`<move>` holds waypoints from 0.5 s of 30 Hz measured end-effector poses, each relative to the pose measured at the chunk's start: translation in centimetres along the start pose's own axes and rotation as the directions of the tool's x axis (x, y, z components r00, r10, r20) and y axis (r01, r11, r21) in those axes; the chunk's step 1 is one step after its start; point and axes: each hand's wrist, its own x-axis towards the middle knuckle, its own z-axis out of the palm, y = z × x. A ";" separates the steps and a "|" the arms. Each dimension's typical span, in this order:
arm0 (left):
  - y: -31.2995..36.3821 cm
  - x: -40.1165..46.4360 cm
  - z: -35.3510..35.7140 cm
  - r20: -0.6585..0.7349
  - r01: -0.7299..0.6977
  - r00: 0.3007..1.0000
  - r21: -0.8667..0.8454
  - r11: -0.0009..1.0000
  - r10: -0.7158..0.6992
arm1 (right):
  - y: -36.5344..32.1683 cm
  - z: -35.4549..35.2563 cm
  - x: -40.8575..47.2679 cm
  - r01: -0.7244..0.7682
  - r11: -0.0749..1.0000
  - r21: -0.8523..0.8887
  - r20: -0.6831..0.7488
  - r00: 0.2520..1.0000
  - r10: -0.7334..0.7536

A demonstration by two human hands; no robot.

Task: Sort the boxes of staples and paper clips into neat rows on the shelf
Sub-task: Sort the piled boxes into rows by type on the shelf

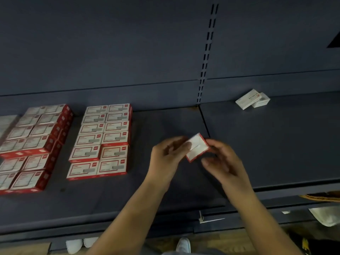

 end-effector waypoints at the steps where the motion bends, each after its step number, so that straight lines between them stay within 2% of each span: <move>1: -0.1 -0.1 -0.7 0.004 -0.097 0.995 0.074 0.993 0.097 | -0.1 0.4 0.1 -0.037 0.998 0.044 -0.027 0.999 0.038; 3: -0.2 -0.4 -2.2 0.052 -0.276 0.961 0.239 0.931 0.271 | -0.4 1.3 0.3 -0.145 0.986 0.082 -0.058 0.987 0.150; 6: -0.3 -0.9 -4.3 0.159 -0.491 0.868 0.426 0.760 0.471 | -1.1 2.6 0.9 -0.264 0.950 0.169 0.056 0.964 0.258; 11: 0.1 -1.4 -7.7 0.246 -0.618 0.765 0.541 0.570 0.596 | -1.9 5.2 1.6 -0.331 0.896 0.295 0.180 0.940 0.288; 13: 0.4 -1.7 -9.3 0.266 -0.635 0.759 0.507 0.583 0.595 | -2.1 6.4 1.7 -0.330 0.872 0.362 0.218 0.939 0.265; 15: 0.8 -1.9 -11.0 0.246 -0.586 0.807 0.445 0.677 0.537 | -2.4 7.6 1.6 -0.300 0.856 0.422 0.223 0.949 0.223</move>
